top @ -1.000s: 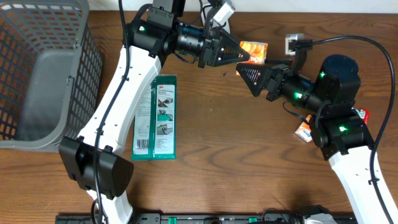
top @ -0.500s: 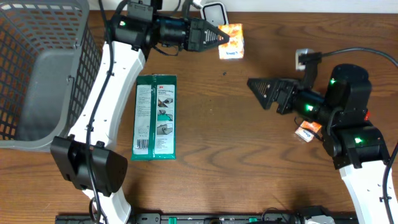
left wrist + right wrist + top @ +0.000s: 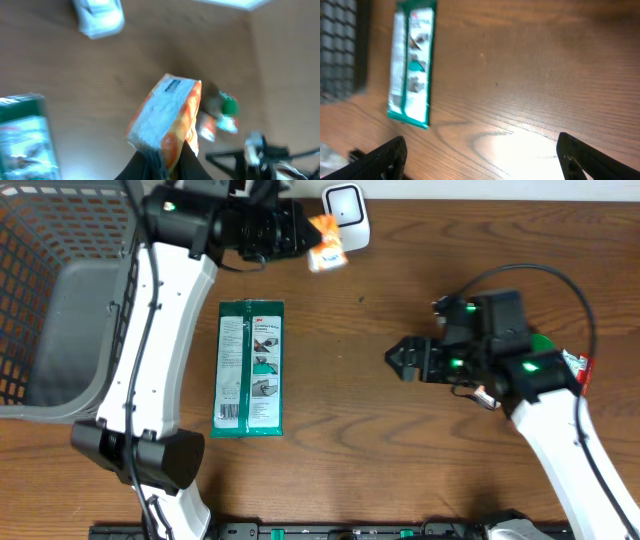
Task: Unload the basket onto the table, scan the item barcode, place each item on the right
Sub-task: 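Open the right gripper and withdraw it right, then hold the tissue pack in front of the scanner window with the left gripper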
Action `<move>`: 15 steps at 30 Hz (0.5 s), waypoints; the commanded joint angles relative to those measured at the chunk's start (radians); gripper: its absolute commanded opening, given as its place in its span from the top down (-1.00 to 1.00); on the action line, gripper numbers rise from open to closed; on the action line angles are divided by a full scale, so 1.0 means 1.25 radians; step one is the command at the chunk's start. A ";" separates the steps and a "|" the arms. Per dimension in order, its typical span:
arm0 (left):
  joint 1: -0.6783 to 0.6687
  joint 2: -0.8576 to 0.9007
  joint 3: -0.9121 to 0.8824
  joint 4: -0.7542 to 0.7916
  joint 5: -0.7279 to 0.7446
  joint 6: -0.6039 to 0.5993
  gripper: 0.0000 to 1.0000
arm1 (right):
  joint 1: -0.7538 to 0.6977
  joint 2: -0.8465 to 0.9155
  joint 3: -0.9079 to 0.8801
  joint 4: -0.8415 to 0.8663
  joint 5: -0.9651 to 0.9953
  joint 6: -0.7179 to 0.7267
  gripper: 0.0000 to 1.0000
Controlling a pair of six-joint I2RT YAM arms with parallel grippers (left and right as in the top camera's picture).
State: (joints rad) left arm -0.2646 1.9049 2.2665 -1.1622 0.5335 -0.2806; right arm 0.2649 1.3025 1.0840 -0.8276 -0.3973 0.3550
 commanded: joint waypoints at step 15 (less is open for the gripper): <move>-0.080 0.088 0.127 0.147 -0.477 0.434 0.86 | 0.178 0.276 0.012 0.023 0.048 -0.021 -0.98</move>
State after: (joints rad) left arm -0.3515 1.9530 2.4145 -1.0019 0.0326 0.1070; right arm 0.4717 1.6188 1.0840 -0.7975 -0.3428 0.3435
